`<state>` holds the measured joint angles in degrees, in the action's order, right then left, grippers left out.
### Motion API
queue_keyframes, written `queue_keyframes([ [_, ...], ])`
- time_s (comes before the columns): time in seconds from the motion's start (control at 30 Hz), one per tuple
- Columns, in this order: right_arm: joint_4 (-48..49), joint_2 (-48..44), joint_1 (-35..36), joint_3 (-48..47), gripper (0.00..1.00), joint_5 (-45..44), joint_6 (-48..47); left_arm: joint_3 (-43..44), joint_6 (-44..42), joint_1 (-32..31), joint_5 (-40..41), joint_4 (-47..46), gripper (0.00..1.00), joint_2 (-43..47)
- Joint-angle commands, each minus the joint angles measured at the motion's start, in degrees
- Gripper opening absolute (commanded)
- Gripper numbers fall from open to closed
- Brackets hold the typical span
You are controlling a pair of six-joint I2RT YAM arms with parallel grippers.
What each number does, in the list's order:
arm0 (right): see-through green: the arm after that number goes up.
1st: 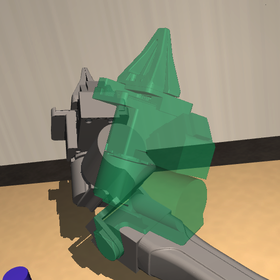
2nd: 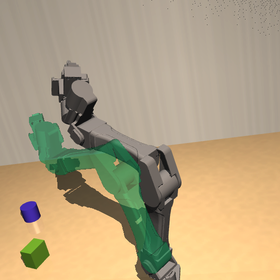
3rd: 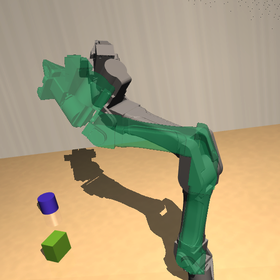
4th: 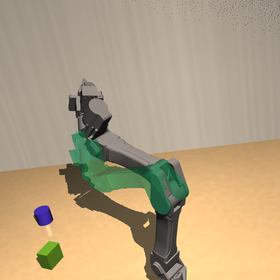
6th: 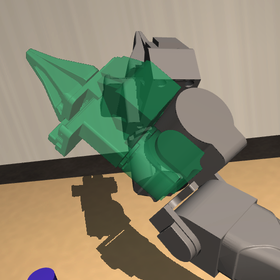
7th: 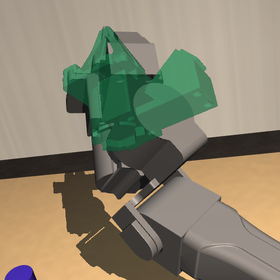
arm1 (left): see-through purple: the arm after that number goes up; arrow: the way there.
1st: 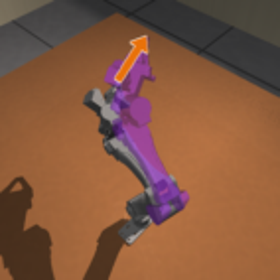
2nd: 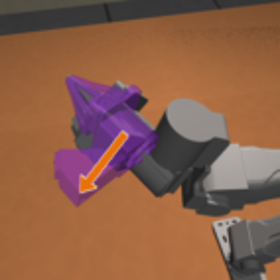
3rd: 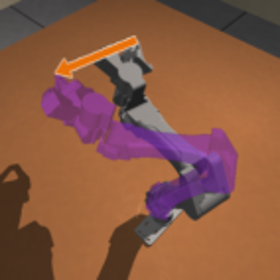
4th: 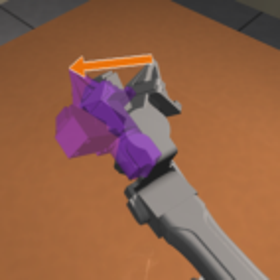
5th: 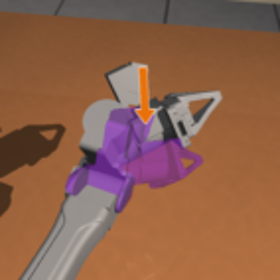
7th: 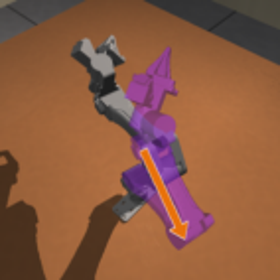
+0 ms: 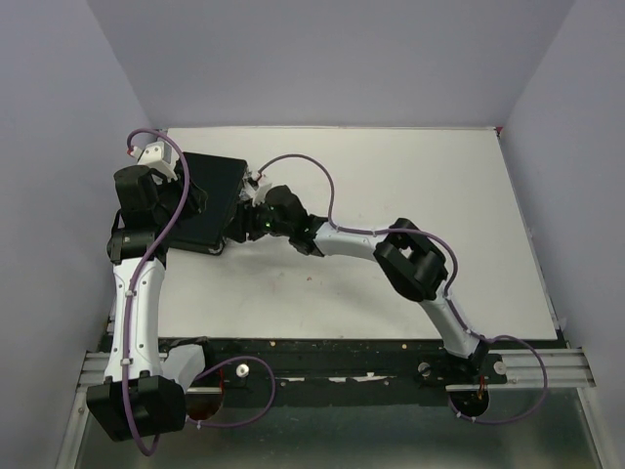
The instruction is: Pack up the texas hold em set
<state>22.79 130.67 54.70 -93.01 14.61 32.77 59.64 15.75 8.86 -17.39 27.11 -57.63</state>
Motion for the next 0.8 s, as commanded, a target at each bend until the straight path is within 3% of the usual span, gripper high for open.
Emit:
queue_keyframes([
  [0.0, -4.1, 1.1, 0.2, -5.4, 0.57, -0.6, -2.4, -0.4, 0.1, -0.1, -1.1, 0.0, 0.49, 0.5],
  [0.27, -8.5, 8.2, 0.2, -14.2, 0.57, 0.9, -2.3, -0.3, 0.1, 0.0, -1.2, 0.0, 0.49, 0.5],
  [0.77, -4.1, 9.6, 0.2, -7.0, 0.55, 2.6, 2.0, -0.3, 0.1, -0.1, -1.5, 0.0, 0.49, 0.4],
])
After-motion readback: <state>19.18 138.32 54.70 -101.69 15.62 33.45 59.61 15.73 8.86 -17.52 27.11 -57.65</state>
